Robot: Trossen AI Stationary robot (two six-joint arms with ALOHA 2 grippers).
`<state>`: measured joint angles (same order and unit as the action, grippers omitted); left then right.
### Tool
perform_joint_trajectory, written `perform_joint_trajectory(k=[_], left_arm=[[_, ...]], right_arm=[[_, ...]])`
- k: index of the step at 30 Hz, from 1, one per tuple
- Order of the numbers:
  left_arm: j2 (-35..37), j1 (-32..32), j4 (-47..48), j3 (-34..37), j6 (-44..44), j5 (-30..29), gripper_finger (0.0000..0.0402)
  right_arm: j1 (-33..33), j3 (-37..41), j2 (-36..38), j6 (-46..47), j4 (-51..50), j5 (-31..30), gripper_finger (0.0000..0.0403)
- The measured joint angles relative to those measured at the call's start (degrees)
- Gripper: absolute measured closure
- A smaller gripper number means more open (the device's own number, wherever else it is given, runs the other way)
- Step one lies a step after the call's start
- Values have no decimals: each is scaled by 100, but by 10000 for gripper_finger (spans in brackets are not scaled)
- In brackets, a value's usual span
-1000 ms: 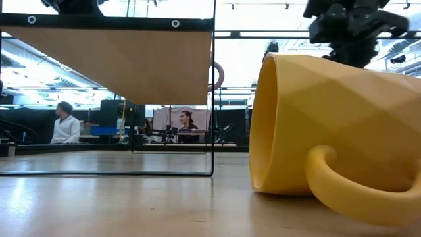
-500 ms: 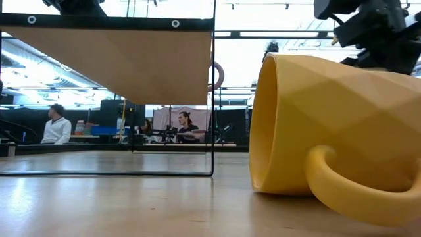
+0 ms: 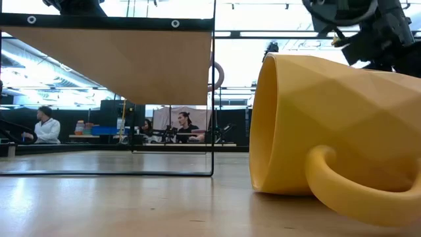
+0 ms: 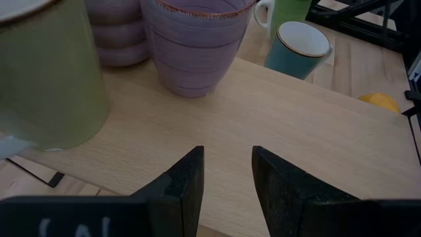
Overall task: Place coffee mugs
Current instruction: Put the green mug on the shelf
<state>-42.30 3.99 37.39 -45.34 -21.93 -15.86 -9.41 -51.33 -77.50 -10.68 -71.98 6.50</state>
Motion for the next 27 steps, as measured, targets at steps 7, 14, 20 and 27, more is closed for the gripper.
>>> perform_joint_trajectory(k=[7,14,20,27], left_arm=[[0,0,0,0,0,0,267],[-4,0,0,0,0,0,267],[-4,0,0,0,0,0,267],[-6,0,2,0,0,0,267]], right_arm=[[2,0,-306,2,-35,-115,367],[4,0,-275,64,-89,-121,352],[4,0,-275,404,-88,-115,339],[7,0,-275,882,-167,-89,300]])
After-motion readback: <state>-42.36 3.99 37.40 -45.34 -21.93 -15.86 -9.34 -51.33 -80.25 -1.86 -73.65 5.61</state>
